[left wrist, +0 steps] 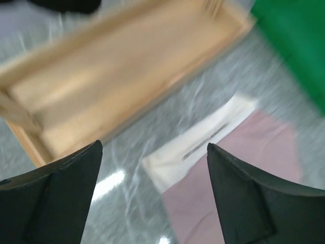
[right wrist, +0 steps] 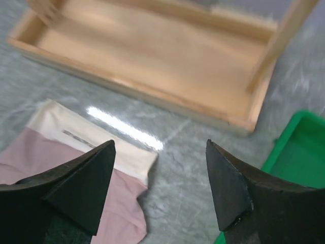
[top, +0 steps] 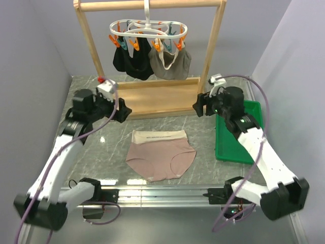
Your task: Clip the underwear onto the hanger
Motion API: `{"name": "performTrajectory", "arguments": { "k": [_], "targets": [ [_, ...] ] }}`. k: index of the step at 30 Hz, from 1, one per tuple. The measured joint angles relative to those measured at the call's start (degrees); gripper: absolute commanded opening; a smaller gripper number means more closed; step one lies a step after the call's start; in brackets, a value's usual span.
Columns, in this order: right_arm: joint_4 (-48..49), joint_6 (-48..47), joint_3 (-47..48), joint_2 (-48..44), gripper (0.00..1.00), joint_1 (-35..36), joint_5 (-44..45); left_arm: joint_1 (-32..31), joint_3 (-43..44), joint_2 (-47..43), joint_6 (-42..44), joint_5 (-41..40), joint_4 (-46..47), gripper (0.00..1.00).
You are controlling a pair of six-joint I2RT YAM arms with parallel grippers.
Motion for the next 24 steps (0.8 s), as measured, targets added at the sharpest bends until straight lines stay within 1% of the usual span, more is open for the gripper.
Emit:
{"name": "performTrajectory", "arguments": {
  "k": [3, 5, 7, 9, 13, 16, 18, 22, 24],
  "targets": [
    [2.5, -0.2, 0.0, -5.9, 0.83, 0.0, -3.4, -0.1, 1.4, -6.6, -4.3, 0.7, 2.6, 0.90],
    [4.6, 0.0, 0.1, -8.0, 0.86, 0.0, -6.1, 0.0, 3.7, -7.8, -7.4, 0.4, 4.0, 0.90],
    [6.8, 0.3, 0.3, -8.6, 0.88, 0.0, -8.4, 0.0, 7.1, -7.2, -10.7, -0.6, 5.5, 0.89],
    [8.8, 0.5, 1.0, -8.1, 0.91, 0.0, -10.7, 0.0, 10.0, -5.6, -13.3, -2.5, 7.9, 0.93],
    [11.5, 0.5, 4.4, -4.9, 0.96, 0.5, -14.0, 0.6, 16.9, -0.1, -17.2, -6.5, 9.3, 0.92],
    [14.1, 0.2, 7.1, -2.1, 0.96, 2.2, -15.1, 2.1, 24.4, 5.8, -19.6, -8.7, 9.4, 0.89],
    [15.9, -0.7, 8.8, 0.0, 0.96, 4.3, -14.8, 3.3, 28.6, 9.2, -20.8, -10.4, 10.0, 0.85],
    [19.9, -2.7, 12.2, 5.0, 0.95, 9.3, -13.4, 6.3, 34.2, 14.4, -22.7, -10.1, 11.9, 0.76],
    [22.1, -3.2, 13.4, 7.6, 0.94, 11.2, -13.0, 7.3, 35.3, 16.1, -23.0, -9.9, 13.7, 0.71]
  ]
}}
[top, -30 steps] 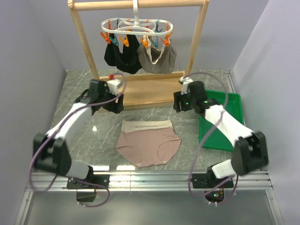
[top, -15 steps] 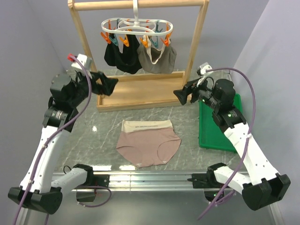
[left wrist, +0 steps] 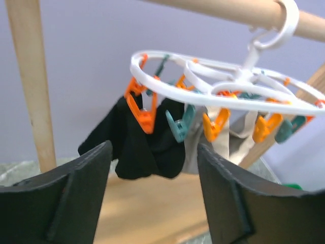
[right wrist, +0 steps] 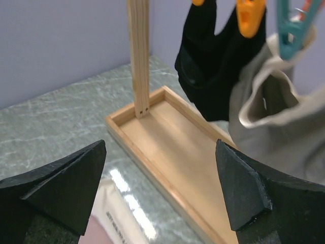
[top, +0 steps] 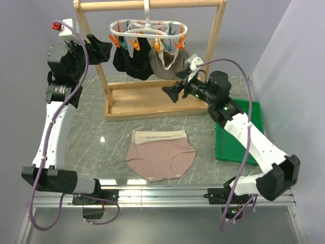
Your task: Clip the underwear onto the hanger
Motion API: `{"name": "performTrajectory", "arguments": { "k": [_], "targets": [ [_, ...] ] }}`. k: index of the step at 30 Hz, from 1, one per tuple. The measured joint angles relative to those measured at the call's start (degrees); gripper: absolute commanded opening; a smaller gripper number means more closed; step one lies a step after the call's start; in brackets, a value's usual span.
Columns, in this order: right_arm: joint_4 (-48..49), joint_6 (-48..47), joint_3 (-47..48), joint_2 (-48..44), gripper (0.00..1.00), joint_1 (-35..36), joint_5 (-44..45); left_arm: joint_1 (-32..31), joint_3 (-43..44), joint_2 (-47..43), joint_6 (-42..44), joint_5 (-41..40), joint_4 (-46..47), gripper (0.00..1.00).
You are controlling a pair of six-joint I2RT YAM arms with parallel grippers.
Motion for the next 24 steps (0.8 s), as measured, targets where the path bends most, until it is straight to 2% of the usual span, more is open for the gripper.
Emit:
{"name": "performTrajectory", "arguments": {
  "k": [5, 8, 13, 18, 24],
  "targets": [
    [5.1, -1.2, 3.8, 7.0, 0.88, 4.3, 3.3, 1.0, 2.0, 3.2, -1.6, 1.6, 3.5, 0.57],
    [8.0, -1.5, 6.8, 11.3, 0.83, 6.6, 6.9, 1.1, 2.1, 4.4, -3.1, 3.3, 5.2, 0.54],
    [10.5, -1.0, 12.3, 17.5, 0.79, 8.7, 11.3, 1.1, 2.3, 6.6, -5.1, 6.0, 6.7, 0.52],
    [12.7, -0.2, 17.1, 21.5, 0.68, 9.1, 13.8, 1.1, 2.3, 8.7, -6.4, 7.6, 7.8, 0.52],
    [14.8, 0.3, 21.6, 24.9, 0.66, 10.2, 15.3, 1.1, 2.9, 10.4, -7.3, 8.7, 8.7, 0.51]
  ]
}}
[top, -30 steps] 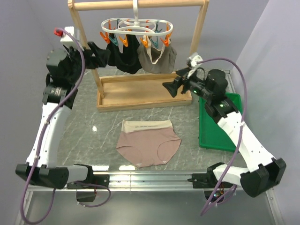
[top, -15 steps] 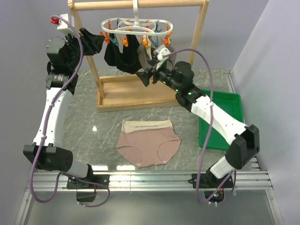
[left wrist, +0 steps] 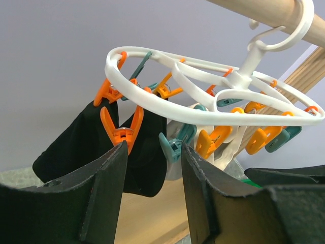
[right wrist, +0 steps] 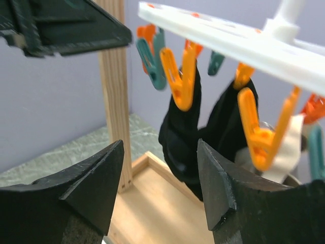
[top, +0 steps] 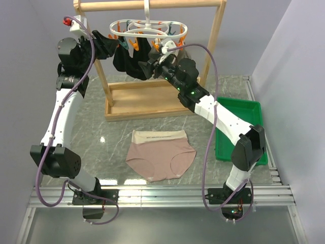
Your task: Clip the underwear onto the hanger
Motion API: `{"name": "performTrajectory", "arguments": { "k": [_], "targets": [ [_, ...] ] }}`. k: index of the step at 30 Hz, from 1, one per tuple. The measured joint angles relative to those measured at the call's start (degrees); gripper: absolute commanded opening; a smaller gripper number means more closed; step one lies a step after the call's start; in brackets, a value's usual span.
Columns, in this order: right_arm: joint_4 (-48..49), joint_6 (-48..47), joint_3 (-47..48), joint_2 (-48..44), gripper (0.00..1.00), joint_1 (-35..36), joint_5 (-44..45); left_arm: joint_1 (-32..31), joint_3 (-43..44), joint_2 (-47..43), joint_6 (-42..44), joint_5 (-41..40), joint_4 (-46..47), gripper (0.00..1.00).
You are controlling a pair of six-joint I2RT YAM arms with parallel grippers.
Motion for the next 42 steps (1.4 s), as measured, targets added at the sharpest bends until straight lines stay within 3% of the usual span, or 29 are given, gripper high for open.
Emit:
{"name": "performTrajectory", "arguments": {
  "k": [15, 20, 27, 42],
  "targets": [
    [2.6, -0.6, 6.1, 6.1, 0.56, 1.2, 0.2, 0.0, 6.7, 6.1, -1.1, 1.8, -0.2, 0.41],
    [2.8, -1.3, 8.4, 8.7, 0.54, 1.4, 0.3, -0.1, 6.9, 6.2, -1.2, 1.9, -0.8, 0.46],
    [3.2, -2.4, 11.9, 11.3, 0.52, 1.8, 0.6, -0.1, 7.0, 6.2, -1.1, 2.0, -1.4, 0.45],
    [3.8, -7.5, 16.7, 14.6, 0.50, 2.4, -3.4, -0.3, 8.0, 6.8, -1.2, 4.3, -2.8, 0.16]
  ]
}}
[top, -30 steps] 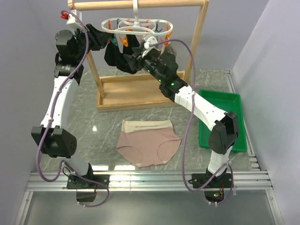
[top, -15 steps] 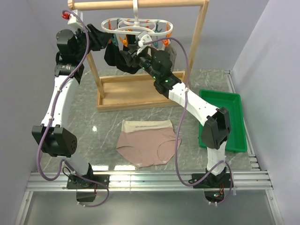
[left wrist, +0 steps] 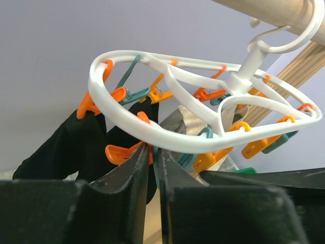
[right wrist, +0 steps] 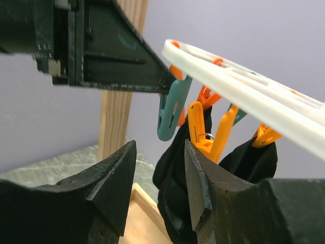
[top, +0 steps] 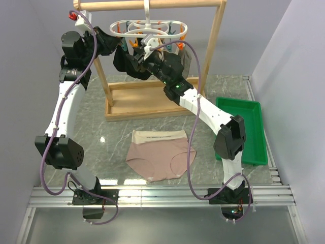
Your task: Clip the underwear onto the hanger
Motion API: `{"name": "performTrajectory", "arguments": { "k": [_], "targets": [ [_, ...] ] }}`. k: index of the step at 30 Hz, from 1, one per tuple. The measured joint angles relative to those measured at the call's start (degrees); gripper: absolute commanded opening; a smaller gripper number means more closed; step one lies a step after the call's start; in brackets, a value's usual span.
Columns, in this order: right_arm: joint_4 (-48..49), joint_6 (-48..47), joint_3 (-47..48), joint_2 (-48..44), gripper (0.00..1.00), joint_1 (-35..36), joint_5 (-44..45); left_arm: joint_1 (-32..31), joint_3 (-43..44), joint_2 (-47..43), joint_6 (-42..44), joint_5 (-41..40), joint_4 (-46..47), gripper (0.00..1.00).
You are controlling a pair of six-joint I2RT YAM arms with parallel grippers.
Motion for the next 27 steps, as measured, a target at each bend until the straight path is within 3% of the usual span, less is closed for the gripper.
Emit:
{"name": "performTrajectory", "arguments": {
  "k": [7, 27],
  "targets": [
    [0.0, -2.6, 3.1, 2.5, 0.49, 0.0, -1.9, -0.1, 0.4, 0.0, -0.1, 0.6, -0.2, 0.00],
    [-1.7, -2.4, 9.0, 5.5, 0.48, -0.6, -4.0, -0.1, 0.0, -0.2, -1.7, 2.9, 0.3, 0.01]
  ]
}}
